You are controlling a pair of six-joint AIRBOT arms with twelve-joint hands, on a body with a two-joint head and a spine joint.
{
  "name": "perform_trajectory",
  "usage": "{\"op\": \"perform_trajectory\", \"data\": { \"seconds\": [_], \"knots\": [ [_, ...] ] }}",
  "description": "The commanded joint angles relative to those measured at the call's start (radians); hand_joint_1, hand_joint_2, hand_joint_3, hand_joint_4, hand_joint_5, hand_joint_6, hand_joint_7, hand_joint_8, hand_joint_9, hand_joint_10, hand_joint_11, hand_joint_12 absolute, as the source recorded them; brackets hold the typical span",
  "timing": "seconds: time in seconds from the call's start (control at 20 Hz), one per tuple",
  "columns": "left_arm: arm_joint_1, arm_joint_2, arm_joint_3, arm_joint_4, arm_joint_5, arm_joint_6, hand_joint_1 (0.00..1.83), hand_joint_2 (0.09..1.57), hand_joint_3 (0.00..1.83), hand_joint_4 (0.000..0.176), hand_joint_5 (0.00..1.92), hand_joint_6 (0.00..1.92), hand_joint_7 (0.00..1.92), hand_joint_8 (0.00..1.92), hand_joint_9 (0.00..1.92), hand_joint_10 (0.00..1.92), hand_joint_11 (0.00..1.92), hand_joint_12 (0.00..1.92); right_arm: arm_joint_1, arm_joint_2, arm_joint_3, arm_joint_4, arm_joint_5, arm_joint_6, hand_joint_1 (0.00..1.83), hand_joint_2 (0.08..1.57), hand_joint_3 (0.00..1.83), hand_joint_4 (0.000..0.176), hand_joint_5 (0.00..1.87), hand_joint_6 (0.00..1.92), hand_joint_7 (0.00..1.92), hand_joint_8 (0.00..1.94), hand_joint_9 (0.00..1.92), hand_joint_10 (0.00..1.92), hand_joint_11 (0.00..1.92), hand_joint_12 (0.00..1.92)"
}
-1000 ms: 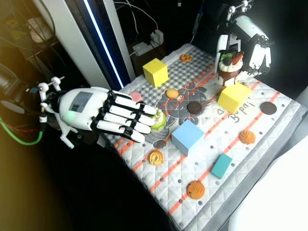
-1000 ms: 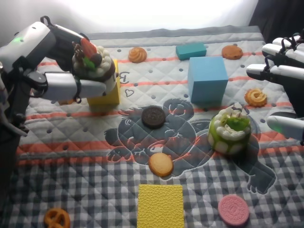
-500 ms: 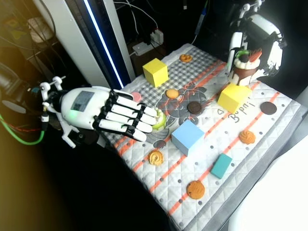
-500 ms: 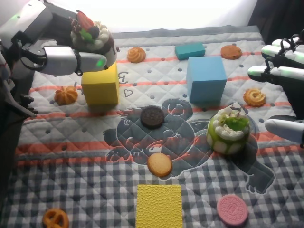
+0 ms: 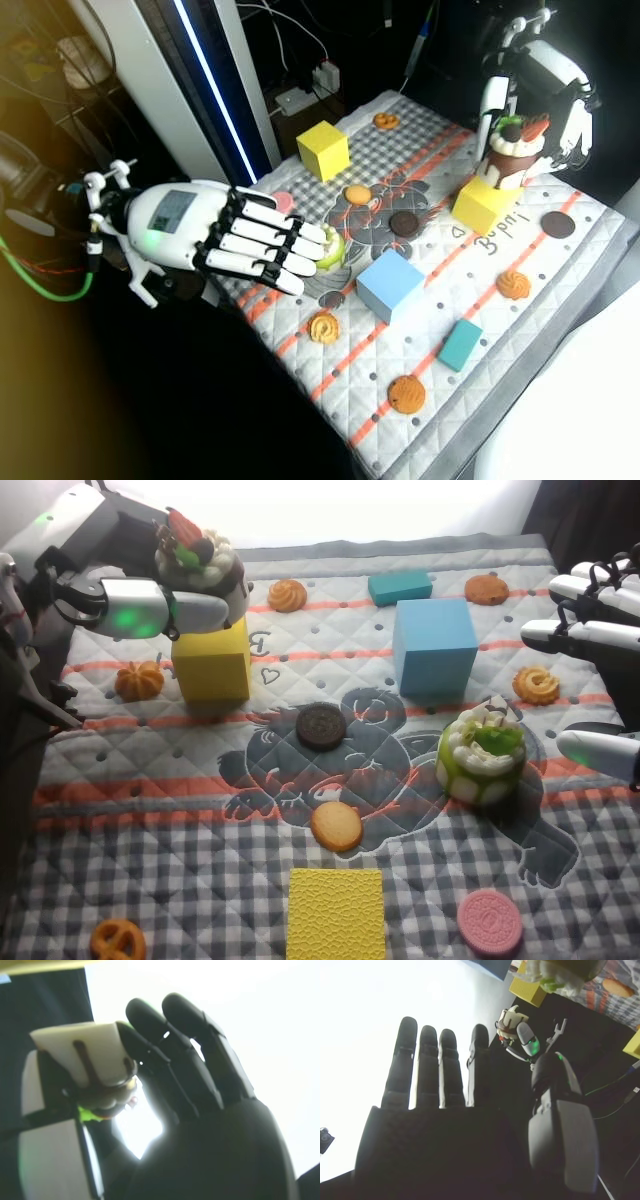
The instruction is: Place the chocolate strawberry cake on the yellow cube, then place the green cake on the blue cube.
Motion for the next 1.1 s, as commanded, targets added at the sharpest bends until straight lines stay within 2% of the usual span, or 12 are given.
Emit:
{"op": "perform_trajectory", "data": {
  "seconds": [0.0,0.05,0.1,0.3,0.45,0.5,0.55,0.6,0.65,0.7,0.75,1.05],
  "knots": [
    [-0.010,0.003,0.009,0.007,-0.110,-0.012,1.26,1.06,0.00,0.000,1.06,0.71,1.16,0.85,0.99,0.78,0.52,1.43,0.006,0.000,0.004,0.003,0.122,0.005,0.22,1.22,0.00,0.083,0.40,0.00,0.19,0.00,0.17,0.00,0.04,0.61],
    [-0.009,-0.002,0.013,0.004,-0.108,-0.012,1.26,1.06,0.00,0.000,1.07,0.69,1.15,0.87,0.98,0.79,0.50,1.46,0.006,0.000,0.004,0.003,0.122,0.005,0.20,1.21,0.00,0.087,0.40,0.00,0.19,0.00,0.18,0.00,0.04,0.61],
    [-0.009,-0.009,0.017,0.004,-0.104,-0.012,1.26,1.06,0.00,0.000,1.06,0.74,1.16,0.83,0.96,0.78,0.40,1.48,0.006,-0.001,0.004,0.003,0.122,0.005,0.21,1.21,0.00,0.082,0.40,0.00,0.18,0.00,0.18,0.00,0.04,0.61],
    [-0.003,-0.012,0.020,0.004,-0.092,-0.012,1.26,1.05,0.00,0.000,1.08,0.69,1.16,0.84,0.95,0.72,0.26,1.48,0.006,-0.001,0.004,0.003,0.122,0.005,0.22,1.21,0.00,0.069,0.41,0.00,0.20,0.00,0.18,0.00,0.05,0.60],
    [0.005,-0.012,0.021,0.001,-0.087,-0.012,1.26,1.05,0.00,0.000,1.10,0.67,1.16,0.82,0.95,0.68,0.24,1.50,0.006,-0.001,0.004,0.003,0.122,0.005,0.21,1.20,0.00,0.065,0.41,0.00,0.20,0.00,0.19,0.00,0.05,0.59],
    [0.007,-0.012,0.021,0.000,-0.081,-0.012,1.26,1.05,0.00,0.000,1.08,0.70,1.17,0.78,0.96,0.60,0.24,1.47,0.006,-0.001,0.004,0.003,0.122,0.005,0.21,1.21,0.00,0.068,0.40,0.00,0.19,0.00,0.19,0.00,0.06,0.59],
    [0.009,-0.012,0.021,0.000,-0.077,-0.012,1.26,1.05,0.00,0.000,1.06,0.72,1.18,0.77,0.96,0.54,0.27,1.42,0.006,-0.001,0.004,0.003,0.122,0.005,0.22,1.21,0.00,0.079,0.40,0.00,0.18,0.00,0.17,0.00,0.04,0.58],
    [0.011,-0.012,0.021,0.000,-0.073,-0.012,1.26,1.05,0.00,0.000,1.06,0.72,1.18,0.77,0.96,0.54,0.27,1.42,0.006,-0.001,0.004,0.003,0.122,0.005,0.22,1.21,0.00,0.079,0.40,0.00,0.18,0.00,0.17,0.00,0.04,0.58],
    [0.011,-0.012,0.021,0.001,-0.069,-0.012,1.26,1.06,0.00,0.000,1.02,0.76,1.17,0.83,0.97,0.47,0.26,1.42,0.006,-0.001,0.004,0.003,0.122,0.005,0.25,1.21,0.00,0.091,0.39,0.00,0.18,0.00,0.17,0.00,0.04,0.58],
    [0.011,-0.012,0.021,0.003,-0.065,-0.012,1.26,1.07,0.00,0.000,1.01,0.76,1.16,0.84,0.97,0.47,0.27,1.42,0.006,-0.001,0.004,0.003,0.122,0.005,0.25,1.21,0.00,0.091,0.39,0.00,0.19,0.00,0.17,0.00,0.04,0.58],
    [0.011,-0.011,0.021,0.006,-0.062,-0.012,1.27,1.07,0.00,0.000,1.01,0.77,1.15,0.87,0.96,0.44,0.26,1.40,0.006,-0.001,0.004,0.003,0.122,0.005,0.25,1.21,0.00,0.101,0.39,0.00,0.18,0.00,0.17,0.00,0.04,0.58],
    [0.012,-0.009,0.019,0.014,-0.059,-0.012,1.27,1.09,0.00,0.000,0.92,0.90,1.13,0.91,0.95,0.28,0.20,1.34,0.004,-0.001,0.004,0.004,0.122,0.005,0.24,1.20,0.00,0.101,0.40,0.00,0.19,0.00,0.18,0.00,0.06,0.58]
  ]
}}
